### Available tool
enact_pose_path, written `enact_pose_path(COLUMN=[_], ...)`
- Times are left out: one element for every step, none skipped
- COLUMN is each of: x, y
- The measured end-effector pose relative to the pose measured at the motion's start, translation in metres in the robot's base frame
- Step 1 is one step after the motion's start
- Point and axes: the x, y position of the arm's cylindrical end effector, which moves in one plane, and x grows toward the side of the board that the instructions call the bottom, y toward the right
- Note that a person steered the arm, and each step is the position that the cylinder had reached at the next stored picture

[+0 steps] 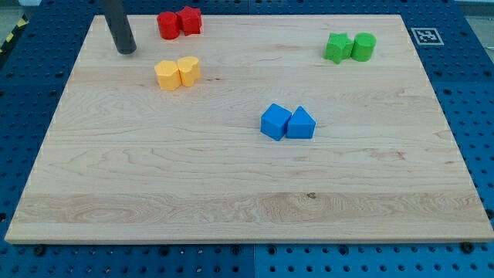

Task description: Place your arm right to the red star

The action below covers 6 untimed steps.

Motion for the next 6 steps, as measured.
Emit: enact_pose_path(x=[0.0,-0.001,-0.002,-0.002,-0.013,-0.044], y=[0.0,0.003,0.067,0.153,0.17,0.17])
